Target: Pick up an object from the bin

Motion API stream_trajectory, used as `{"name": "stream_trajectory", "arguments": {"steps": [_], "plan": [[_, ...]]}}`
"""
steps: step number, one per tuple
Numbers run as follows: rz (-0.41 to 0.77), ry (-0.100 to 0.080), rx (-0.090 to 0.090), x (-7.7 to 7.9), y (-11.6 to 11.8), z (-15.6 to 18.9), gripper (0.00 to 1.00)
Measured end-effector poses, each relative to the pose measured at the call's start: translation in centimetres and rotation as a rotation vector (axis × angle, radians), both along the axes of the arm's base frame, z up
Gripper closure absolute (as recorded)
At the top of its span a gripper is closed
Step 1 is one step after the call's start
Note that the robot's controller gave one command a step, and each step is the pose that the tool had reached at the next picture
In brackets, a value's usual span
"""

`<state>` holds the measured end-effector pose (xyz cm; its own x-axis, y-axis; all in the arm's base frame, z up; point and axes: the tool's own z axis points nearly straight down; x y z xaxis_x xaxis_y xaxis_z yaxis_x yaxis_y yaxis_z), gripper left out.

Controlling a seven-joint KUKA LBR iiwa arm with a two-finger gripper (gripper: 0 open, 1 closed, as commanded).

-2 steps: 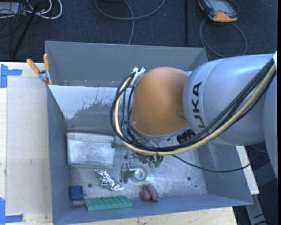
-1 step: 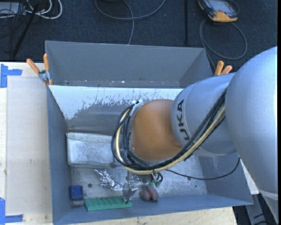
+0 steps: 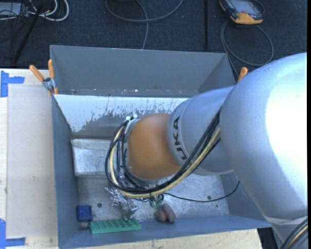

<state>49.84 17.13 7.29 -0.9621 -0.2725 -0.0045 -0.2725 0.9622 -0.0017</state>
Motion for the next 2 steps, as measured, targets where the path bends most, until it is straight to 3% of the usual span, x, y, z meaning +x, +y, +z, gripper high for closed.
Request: {"name": "stream_trajectory", "arguments": {"steps": [1, 2], "plan": [[-0.002, 0.004, 0.002, -0.2, 0.1, 0.1, 1.0], [0.016, -0.004, 0.003, 1.3, -0.8, 22.7, 1.0]]}}
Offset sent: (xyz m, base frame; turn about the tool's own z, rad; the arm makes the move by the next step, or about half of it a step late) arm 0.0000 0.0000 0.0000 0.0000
